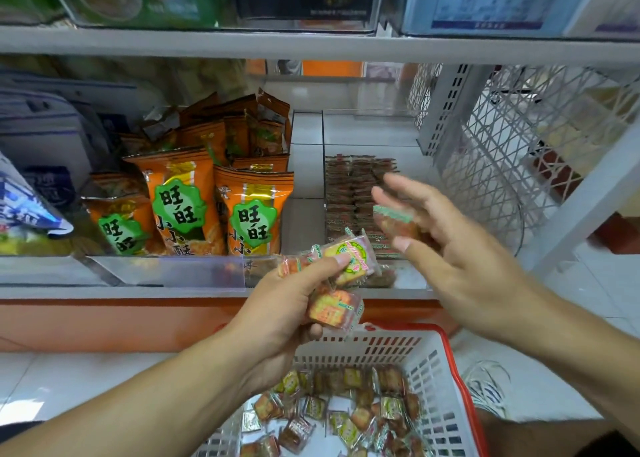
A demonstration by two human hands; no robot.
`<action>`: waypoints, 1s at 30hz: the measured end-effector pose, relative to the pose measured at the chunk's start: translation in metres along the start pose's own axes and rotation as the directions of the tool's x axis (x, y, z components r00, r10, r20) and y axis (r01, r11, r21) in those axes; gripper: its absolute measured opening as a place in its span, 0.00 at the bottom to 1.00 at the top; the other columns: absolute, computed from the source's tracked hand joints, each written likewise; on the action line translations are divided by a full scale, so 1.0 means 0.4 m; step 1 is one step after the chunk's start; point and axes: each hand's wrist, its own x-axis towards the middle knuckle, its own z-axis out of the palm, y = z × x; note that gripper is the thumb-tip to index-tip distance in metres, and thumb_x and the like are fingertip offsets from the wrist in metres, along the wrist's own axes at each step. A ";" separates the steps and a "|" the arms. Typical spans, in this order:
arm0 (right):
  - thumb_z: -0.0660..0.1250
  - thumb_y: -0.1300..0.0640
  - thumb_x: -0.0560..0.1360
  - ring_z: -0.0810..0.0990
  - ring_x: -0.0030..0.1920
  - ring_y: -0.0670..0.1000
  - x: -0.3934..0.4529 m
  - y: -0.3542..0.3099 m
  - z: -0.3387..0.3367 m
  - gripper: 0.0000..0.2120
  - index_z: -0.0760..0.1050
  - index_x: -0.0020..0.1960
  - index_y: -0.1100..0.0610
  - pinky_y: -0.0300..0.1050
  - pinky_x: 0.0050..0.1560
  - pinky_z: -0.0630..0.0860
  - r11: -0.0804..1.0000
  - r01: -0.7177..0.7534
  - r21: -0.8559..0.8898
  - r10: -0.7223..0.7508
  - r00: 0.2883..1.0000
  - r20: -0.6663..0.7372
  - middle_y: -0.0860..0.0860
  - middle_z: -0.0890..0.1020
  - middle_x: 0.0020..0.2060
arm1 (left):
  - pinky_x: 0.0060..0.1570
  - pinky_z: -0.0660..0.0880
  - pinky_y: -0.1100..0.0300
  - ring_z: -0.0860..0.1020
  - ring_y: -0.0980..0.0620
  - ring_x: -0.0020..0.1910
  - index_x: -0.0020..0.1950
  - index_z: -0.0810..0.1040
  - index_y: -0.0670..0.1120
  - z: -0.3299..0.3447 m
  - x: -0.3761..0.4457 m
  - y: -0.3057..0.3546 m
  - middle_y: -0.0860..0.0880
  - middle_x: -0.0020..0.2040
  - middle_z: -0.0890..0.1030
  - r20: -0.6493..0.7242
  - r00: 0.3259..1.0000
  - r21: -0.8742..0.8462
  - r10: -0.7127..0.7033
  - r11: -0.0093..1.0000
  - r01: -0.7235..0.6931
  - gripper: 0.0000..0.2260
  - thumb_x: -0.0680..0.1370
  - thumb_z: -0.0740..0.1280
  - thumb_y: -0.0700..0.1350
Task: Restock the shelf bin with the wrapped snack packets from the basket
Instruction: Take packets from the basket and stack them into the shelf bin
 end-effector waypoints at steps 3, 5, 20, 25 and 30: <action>0.69 0.58 0.79 0.72 0.68 0.33 -0.016 -0.009 0.025 0.14 0.69 0.55 0.41 0.34 0.64 0.73 0.971 0.087 -0.222 -0.091 0.996 -0.006 0.36 0.75 0.68 | 0.18 0.66 0.67 0.80 0.56 0.29 0.51 0.87 0.46 0.007 -0.003 -0.005 0.45 0.43 0.87 0.018 1.000 0.013 -0.021 1.000 0.021 0.25 0.60 0.80 0.59; 0.75 0.54 0.74 0.71 0.68 0.34 -0.018 -0.012 0.027 0.13 0.72 0.50 0.43 0.34 0.65 0.69 0.931 0.126 -0.343 -0.137 0.991 -0.008 0.36 0.76 0.66 | 0.18 0.66 0.67 0.79 0.56 0.29 0.54 0.87 0.46 0.008 -0.002 -0.006 0.45 0.43 0.87 0.019 0.999 0.009 -0.033 0.999 0.033 0.22 0.66 0.78 0.56; 0.82 0.48 0.64 0.83 0.52 0.43 0.001 0.010 -0.017 0.25 0.77 0.57 0.43 0.46 0.55 0.79 0.985 -0.056 -0.166 0.055 0.998 -0.006 0.44 0.83 0.52 | 0.21 0.67 0.66 0.79 0.52 0.34 0.58 0.85 0.46 0.000 0.000 -0.005 0.42 0.46 0.87 0.023 1.000 0.072 -0.008 0.997 0.006 0.27 0.63 0.79 0.58; 0.84 0.52 0.55 0.76 0.38 0.53 0.008 0.017 -0.024 0.24 0.81 0.48 0.46 0.46 0.37 0.76 0.945 -0.251 0.208 0.243 0.968 0.060 0.61 0.82 0.45 | 0.21 0.67 0.66 0.78 0.54 0.32 0.55 0.86 0.45 -0.001 -0.001 -0.008 0.41 0.43 0.86 0.027 1.000 0.086 0.005 0.996 -0.008 0.29 0.60 0.79 0.59; 0.84 0.62 0.55 0.78 0.42 0.53 0.013 0.019 -0.047 0.24 0.79 0.46 0.50 0.38 0.32 0.73 0.781 -0.346 0.520 0.308 0.938 0.162 0.56 0.84 0.44 | 0.20 0.67 0.66 0.77 0.56 0.26 0.60 0.83 0.43 -0.001 0.003 -0.012 0.47 0.38 0.85 0.002 1.000 0.089 -0.007 0.996 0.007 0.26 0.67 0.79 0.54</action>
